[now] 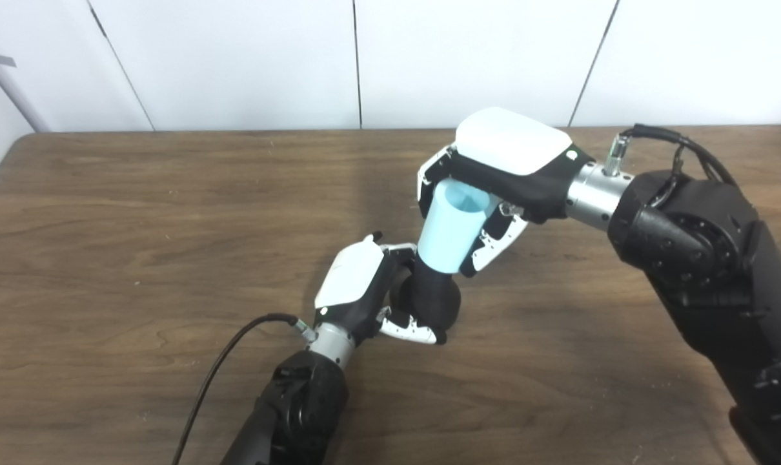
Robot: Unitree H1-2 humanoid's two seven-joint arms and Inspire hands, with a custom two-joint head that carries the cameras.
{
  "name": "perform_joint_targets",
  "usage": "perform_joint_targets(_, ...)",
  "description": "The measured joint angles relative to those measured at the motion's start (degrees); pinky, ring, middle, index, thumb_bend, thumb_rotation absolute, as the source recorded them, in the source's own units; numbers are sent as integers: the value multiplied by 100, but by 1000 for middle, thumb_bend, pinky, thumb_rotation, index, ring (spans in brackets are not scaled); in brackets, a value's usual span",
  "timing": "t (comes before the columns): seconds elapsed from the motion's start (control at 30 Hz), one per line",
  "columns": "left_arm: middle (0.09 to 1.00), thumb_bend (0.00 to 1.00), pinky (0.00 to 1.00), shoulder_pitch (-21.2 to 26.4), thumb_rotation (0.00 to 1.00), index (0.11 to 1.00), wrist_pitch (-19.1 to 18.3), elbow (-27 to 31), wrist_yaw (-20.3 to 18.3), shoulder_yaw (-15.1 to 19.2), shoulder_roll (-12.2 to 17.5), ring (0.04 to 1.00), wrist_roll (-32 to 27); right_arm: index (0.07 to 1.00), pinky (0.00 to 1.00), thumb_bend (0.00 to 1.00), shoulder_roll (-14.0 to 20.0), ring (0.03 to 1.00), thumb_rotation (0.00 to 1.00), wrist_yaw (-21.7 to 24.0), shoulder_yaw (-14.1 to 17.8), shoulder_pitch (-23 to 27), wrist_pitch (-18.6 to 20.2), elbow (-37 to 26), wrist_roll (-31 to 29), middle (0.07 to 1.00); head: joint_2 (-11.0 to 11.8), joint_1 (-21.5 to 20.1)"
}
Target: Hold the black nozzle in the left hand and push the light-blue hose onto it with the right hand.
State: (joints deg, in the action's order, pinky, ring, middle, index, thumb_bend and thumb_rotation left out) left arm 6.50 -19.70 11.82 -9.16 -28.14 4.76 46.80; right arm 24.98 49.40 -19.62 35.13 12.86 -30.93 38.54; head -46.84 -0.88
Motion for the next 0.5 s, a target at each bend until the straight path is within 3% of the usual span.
perform_joint_targets(0.5,536,517,1000,-29,0,449,-5,3,15,12,-33,780,-2,498,305,497,-6,425,0,-46,-65,28,-85,97,-94,518,-26,18)
